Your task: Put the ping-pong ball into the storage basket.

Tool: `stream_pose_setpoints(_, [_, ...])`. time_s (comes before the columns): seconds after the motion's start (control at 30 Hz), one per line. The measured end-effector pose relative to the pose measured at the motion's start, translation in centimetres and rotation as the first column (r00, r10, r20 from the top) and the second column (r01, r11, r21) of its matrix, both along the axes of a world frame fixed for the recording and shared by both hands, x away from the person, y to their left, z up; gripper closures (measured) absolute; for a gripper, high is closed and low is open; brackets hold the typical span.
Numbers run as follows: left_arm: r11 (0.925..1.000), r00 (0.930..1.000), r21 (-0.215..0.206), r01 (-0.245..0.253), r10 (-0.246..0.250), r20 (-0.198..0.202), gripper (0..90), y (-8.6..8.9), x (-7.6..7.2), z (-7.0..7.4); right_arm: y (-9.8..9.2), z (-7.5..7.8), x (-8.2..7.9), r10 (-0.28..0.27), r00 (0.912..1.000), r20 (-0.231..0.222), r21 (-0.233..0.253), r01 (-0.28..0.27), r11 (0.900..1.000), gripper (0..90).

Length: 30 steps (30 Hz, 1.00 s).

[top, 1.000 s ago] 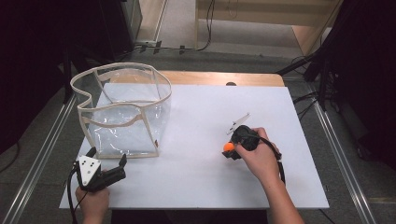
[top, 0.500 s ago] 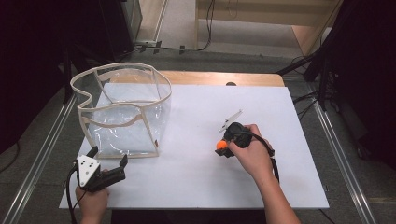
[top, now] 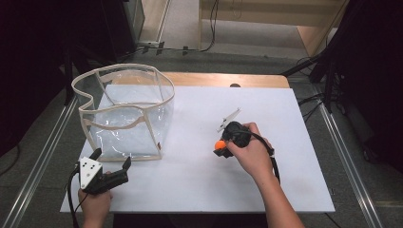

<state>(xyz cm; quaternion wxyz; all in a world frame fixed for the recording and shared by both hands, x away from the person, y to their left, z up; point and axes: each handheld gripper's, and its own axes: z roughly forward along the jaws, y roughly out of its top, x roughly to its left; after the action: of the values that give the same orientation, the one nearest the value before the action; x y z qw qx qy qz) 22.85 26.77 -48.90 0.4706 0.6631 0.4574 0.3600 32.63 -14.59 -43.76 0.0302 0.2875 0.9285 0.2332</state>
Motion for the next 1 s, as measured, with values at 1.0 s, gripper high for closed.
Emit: stream_pose_setpoints(1.0, [0.9998, 0.9999, 0.018, -0.009, 0.009, -0.006, 0.0, -0.2, 0.0, -0.3, 3.3, 2.5, 1.2, 0.073, 0.9971, 0.018, -0.003, -0.073, 0.997, 47.6])
